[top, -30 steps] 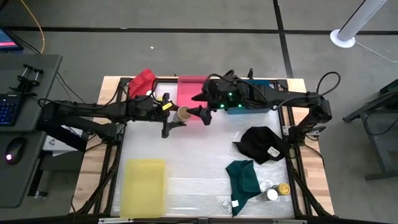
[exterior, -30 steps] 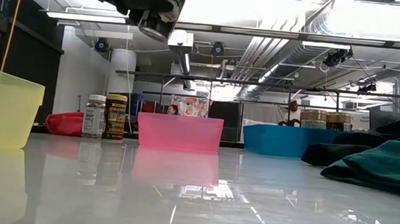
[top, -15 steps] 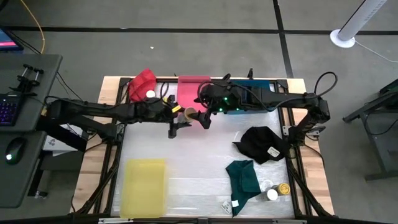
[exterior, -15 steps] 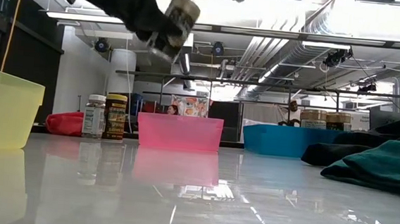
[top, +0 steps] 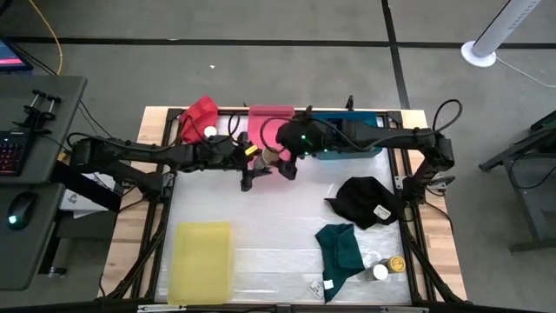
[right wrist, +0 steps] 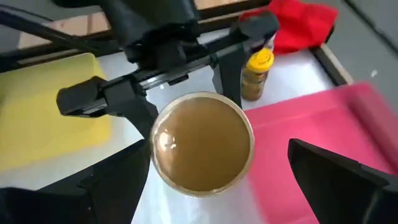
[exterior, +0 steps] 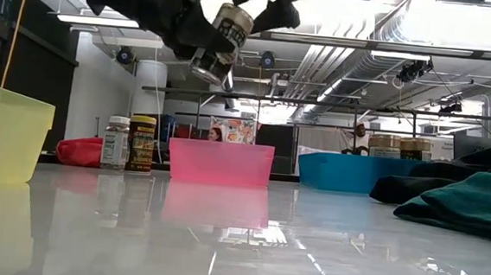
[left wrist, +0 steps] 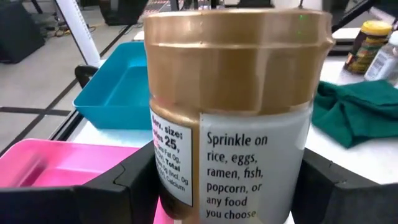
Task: Sort spices by type
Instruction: Put the gold seasoning bottle into the blue bin
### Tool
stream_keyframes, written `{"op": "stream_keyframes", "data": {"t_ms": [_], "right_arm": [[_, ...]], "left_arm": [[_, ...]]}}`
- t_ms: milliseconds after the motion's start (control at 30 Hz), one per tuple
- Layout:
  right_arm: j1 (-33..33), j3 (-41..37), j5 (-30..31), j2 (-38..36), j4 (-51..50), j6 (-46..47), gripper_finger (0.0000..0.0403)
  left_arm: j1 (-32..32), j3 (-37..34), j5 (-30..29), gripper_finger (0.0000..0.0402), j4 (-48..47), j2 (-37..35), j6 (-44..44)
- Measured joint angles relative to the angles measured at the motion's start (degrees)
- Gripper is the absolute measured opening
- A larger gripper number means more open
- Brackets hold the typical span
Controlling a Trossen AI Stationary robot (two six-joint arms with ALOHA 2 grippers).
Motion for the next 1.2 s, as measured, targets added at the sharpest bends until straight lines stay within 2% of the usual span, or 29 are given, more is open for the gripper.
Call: {"op": "stream_keyframes", "data": {"t_ms": [133, 267, 533, 633, 800, 967, 1000, 1067, 1133, 1200], "right_arm": [[-0.34, 0.01, -0.91, 0.3, -0.72, -2.88, 0.0371], [-0.75, 0.0, -6.85, 1.37, -0.09, -4.06, 0.0371], [-0.82, 0.0, -4.91, 2.23, 0.38, -6.82, 0.0369], [-0.83, 0.0, -6.23, 2.23, 0.0, -6.77, 0.035], [-0.87, 0.07, -5.42, 2.78, 0.09, -6.98, 0.0271], [-0.89, 0.04, -5.88, 2.26, 0.12, -6.84, 0.0271], [-1.11, 0.04, -5.82, 1.94, -0.01, -6.42, 0.0271], [-1.86, 0.07, -5.5, 1.64, -0.53, -6.2, 0.0271], [-2.96, 0.01, -4.57, 0.78, -5.65, -5.91, 0.0271], [-4.29, -0.07, -3.65, 0.19, -9.08, -5.49, 0.0271]], "left_arm": [[0.13, -0.02, -0.8, 0.0235, 1.4, 0.56, -0.1], [0.18, 0.0, -0.88, 0.0235, 4.93, 1.14, 0.97], [0.24, 0.02, 0.17, 0.0235, 8.23, 4.07, 1.66], [0.22, 0.02, 0.32, 0.0235, 9.46, 4.3, 1.41], [0.24, 0.04, 0.47, 0.0235, 9.95, 4.37, 0.97], [0.48, 0.26, 0.58, 0.0235, 9.53, 3.63, -1.07], [0.75, 0.42, 0.96, 0.0245, 7.91, 3.02, -1.54], [1.52, 1.63, 0.83, 0.0294, 1.6, 1.16, -2.88], [2.61, 3.08, -0.35, 0.0351, -9.54, -1.02, -2.71], [3.65, 4.77, -0.71, 0.0382, -19.3, -2.84, -0.54]]}}
